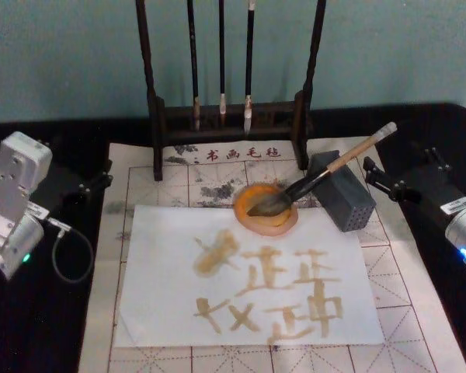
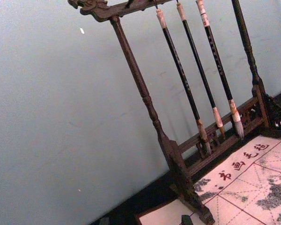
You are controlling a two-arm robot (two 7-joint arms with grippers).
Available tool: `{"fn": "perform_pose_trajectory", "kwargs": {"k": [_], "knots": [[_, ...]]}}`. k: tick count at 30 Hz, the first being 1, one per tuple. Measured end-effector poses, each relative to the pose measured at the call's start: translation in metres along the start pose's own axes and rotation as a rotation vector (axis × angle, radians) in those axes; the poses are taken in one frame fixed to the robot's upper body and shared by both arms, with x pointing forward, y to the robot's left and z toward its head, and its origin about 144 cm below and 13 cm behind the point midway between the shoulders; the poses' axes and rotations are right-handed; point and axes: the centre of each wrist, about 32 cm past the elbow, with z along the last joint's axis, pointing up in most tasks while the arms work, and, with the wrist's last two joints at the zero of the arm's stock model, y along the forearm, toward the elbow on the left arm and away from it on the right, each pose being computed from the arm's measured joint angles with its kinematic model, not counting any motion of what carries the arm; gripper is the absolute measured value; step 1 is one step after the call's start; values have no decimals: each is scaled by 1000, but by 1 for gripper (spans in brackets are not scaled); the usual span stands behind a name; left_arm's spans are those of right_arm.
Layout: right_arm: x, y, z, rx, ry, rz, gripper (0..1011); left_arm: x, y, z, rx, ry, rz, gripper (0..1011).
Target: Pick up the brush from the inkstone, write on the paper, then place the brush back to its original position.
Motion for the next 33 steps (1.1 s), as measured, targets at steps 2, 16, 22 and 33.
{"fn": "perform_pose_trajectory", "kwargs": {"k": [2,16,22,33], "knots": [[-1,0,1,-6,47,3,1002,0,0,0,0,0,0,1001],[-4,11,12,-62,506,-18,1002,0,0,0,0,0,0,1001],[-3,20,15,-80,652,-6,1002,0,0,0,0,0,0,1001],[-5,37,21,-88,815,-7,1002,0,0,0,0,0,0,1001]]}}
